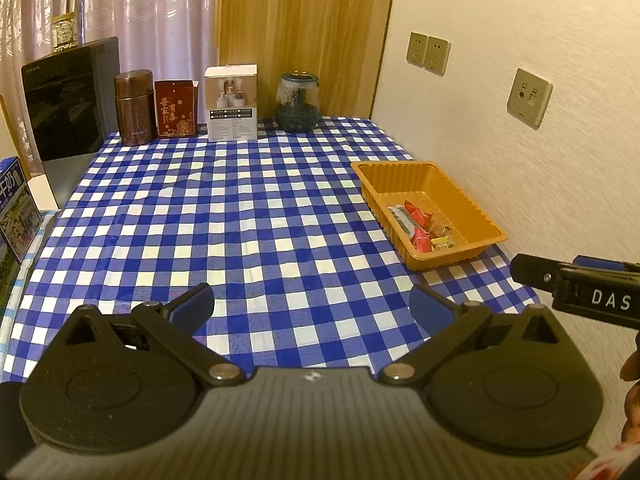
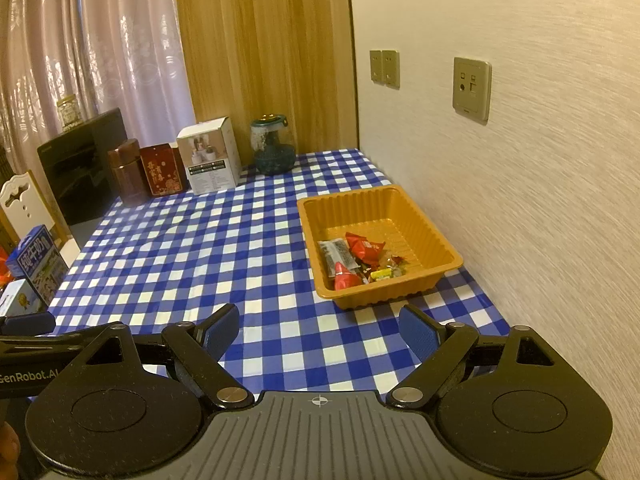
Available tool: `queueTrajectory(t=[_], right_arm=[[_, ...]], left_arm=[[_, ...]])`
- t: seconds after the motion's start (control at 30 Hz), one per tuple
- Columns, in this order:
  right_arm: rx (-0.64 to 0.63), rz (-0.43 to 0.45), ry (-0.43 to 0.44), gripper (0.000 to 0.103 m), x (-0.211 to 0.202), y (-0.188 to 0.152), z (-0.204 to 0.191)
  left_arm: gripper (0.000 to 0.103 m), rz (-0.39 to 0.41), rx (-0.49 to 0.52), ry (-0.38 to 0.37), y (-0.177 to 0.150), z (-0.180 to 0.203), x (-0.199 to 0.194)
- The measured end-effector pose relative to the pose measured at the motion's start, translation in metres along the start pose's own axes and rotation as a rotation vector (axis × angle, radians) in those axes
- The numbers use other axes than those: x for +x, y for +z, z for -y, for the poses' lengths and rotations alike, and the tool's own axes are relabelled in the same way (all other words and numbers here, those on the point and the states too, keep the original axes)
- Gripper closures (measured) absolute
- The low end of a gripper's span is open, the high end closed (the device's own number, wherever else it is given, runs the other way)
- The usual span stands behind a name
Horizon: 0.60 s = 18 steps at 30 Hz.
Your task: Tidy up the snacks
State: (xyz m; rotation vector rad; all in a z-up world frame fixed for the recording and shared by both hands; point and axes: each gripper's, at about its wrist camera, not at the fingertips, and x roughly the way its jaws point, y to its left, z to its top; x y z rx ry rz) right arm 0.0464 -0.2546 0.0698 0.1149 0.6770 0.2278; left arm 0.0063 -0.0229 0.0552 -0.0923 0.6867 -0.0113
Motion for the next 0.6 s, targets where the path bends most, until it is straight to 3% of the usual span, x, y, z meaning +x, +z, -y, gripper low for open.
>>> queueTrajectory(t=[0.6], right_arm=[[0.003,0.001,-0.003,0.017,0.0003,-0.0001,0.0019]], left_arm=[[0.000,0.024,0.009,-0.035,-0.0038,-0.0019,-0.0011]])
